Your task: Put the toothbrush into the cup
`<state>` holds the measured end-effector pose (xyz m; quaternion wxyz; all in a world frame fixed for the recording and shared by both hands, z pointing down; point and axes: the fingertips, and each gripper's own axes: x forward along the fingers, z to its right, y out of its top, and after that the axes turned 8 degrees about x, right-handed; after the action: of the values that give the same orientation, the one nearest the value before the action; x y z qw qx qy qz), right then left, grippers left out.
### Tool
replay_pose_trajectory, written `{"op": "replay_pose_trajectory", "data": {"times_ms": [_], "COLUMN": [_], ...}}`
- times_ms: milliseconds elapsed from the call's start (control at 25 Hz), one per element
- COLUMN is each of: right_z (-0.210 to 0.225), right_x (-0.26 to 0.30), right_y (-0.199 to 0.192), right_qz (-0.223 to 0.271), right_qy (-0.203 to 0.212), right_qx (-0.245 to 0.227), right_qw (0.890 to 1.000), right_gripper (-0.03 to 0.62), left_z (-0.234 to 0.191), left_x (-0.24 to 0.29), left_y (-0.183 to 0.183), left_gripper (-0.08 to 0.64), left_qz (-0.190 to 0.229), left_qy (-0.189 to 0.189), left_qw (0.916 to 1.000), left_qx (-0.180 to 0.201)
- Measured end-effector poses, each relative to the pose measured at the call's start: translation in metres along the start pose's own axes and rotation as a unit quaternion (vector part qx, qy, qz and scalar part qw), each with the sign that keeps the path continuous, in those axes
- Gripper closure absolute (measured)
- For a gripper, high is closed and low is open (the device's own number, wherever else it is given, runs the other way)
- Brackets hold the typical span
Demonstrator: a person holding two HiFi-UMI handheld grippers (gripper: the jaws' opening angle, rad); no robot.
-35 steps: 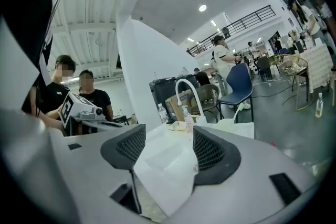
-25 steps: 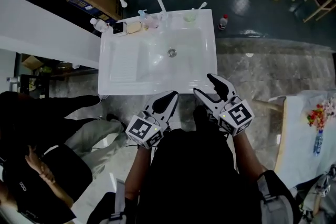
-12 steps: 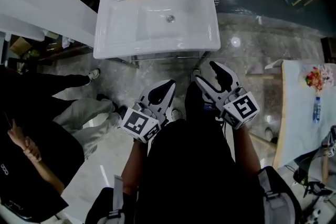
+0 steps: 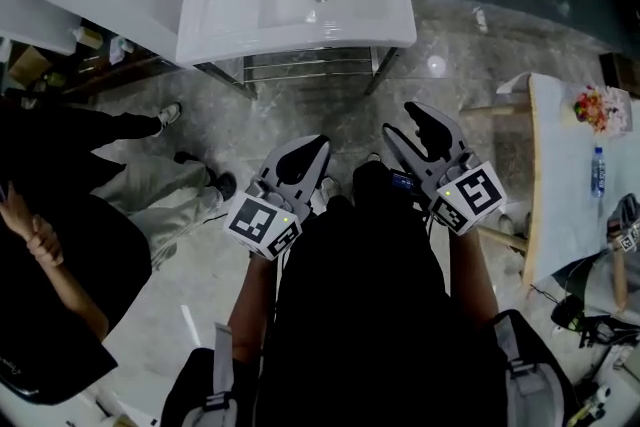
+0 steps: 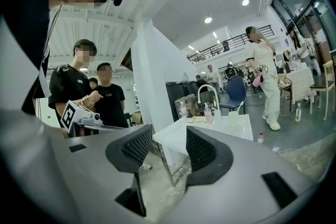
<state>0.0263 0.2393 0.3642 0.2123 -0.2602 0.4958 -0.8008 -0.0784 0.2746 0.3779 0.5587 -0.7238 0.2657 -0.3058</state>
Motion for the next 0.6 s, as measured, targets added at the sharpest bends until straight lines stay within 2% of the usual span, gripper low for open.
{"op": "replay_pose_trajectory", "data": {"times_ms": [120,280,440,600], "right_z": [-0.005,-0.005,-0.007,-0.008], "right_x": [-0.01,-0.02,-0.035,-0.052], "right_y": [0.002,0.008,0.002,-0.004], "right_qz": [0.003,0.0,-0.012,-0.014], "right_qy": [0.009,0.018,0.03,0.055], "right_qx": [0.001,-0.003,0.008,0.048], "right_qw": [1.0,1.0,0.999,0.997], "right_gripper": [0.425,0.438,0.561,0.577], "left_z": [0.007,0.018,0.037,0.056], "left_x": [-0.005,0.002,0.015,0.027], "left_y": [0.001,0.006,0.006,0.007], "left_gripper": [0.548,0.548,0.548,0.548], "left_qz": [0.005,0.007,-0.001,-0.001], "left_qy": [0.004,0.003,-0.007,-0.008], "left_qw": [1.0,1.0,1.0,1.0], "left_qx": [0.001,0.0,0.004,0.002]}}
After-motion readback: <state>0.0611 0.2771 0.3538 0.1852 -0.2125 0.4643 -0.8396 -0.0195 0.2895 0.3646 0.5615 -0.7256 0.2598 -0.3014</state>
